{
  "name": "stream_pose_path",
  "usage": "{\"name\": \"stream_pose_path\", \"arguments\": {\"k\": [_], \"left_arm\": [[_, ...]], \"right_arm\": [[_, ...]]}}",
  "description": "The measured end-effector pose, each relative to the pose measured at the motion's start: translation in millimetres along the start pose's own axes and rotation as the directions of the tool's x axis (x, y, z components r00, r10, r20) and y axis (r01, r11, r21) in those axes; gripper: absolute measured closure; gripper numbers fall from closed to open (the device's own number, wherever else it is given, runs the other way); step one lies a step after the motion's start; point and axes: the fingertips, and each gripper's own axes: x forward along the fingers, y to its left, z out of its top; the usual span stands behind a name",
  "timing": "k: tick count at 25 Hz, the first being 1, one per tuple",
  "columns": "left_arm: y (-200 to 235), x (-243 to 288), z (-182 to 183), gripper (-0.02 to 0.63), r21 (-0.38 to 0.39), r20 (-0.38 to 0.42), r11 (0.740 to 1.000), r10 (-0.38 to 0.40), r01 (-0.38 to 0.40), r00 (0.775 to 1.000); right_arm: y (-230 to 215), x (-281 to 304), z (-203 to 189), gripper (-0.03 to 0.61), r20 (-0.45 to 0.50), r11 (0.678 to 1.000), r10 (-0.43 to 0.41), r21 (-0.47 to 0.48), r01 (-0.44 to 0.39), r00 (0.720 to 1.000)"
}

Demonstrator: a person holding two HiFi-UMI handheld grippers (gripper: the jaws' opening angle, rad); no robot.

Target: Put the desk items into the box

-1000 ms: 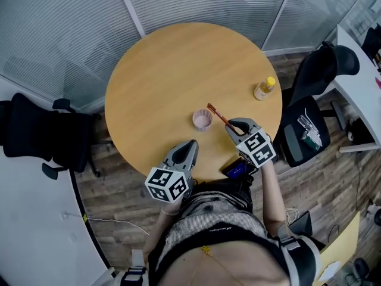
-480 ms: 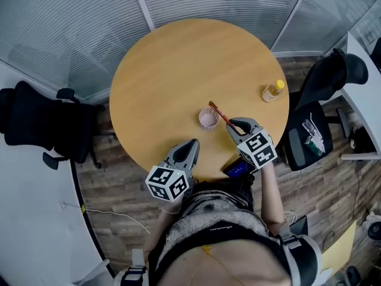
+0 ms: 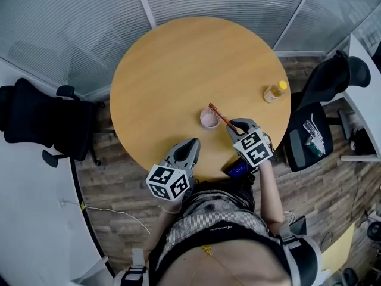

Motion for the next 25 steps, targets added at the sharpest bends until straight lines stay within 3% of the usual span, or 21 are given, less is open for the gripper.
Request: {"name": "stream_pose_path", "arguments": {"k": [11,25], "left_arm": [[8.6,-0.9,-1.5,0.612,-0.014,0.000,1.000,0.016,-0.016,1.000],[23.6,1.7,-0.3,0.612,-0.031,-0.001,0.999,0.025,-0.025,1.000]], "right_arm": [[-0.3,24.9,-23.4,0.517,-0.165,0.999,-0.027,-0.048,0.019,0.986],[3.0,46.4,-37.4,0.517,-0.338,0.991,-0.054,-0.136,0.008,0.940]]}}
